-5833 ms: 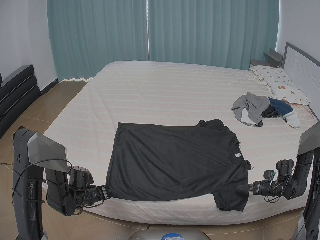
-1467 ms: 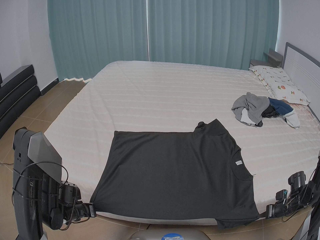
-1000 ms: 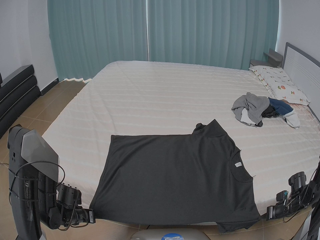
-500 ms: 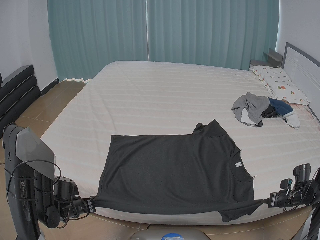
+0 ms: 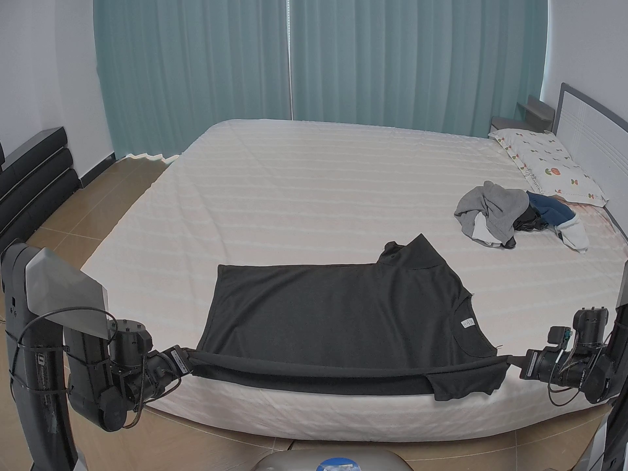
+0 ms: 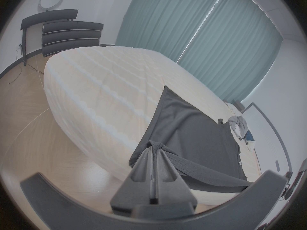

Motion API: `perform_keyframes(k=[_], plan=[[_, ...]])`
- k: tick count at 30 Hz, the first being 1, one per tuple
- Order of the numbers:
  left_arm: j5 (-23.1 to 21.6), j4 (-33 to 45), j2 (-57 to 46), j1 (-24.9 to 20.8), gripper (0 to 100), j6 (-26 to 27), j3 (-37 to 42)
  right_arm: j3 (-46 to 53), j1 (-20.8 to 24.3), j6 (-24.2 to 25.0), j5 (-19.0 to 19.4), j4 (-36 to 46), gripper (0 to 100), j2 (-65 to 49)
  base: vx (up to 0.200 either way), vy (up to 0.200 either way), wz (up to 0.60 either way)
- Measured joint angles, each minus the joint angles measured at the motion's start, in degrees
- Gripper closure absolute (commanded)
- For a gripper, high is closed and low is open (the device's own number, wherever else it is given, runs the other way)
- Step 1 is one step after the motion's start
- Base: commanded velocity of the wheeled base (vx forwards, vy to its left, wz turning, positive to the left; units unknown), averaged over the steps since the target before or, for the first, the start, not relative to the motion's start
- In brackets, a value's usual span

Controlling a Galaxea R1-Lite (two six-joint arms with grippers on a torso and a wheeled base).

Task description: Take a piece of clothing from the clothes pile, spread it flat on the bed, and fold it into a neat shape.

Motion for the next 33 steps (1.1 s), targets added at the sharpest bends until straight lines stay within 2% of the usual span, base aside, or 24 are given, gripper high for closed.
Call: perform_keyframes(k=[6, 12, 24, 33], plan=[[0.13, -0.05, -0.2, -0.13, 100, -0.9, -2.51, -2.07, 1.69, 3.89, -0.24, -5.91, 100, 4.29, 0.0, 0.0, 0.0], [0.22, -0.05, 0.02, -0.35, 100, -0.99, -4.3, -3.75, 2.79, 4.85, -0.51, -10.46, 100, 8.86, 0.0, 0.0, 0.0], [0.43, 0.38, 1.54, -0.52, 100, -1.07, -8.41, -10.07, 3.06, 6.28, -0.46, -10.9, 100, 13.73, 0.0, 0.0, 0.0], [0.49, 0.22, 4.35, -0.44, 100, -1.1, -11.74, -14.7, 3.38, 9.69, -0.84, -10.84, 100, 15.85, 0.0, 0.0, 0.0]])
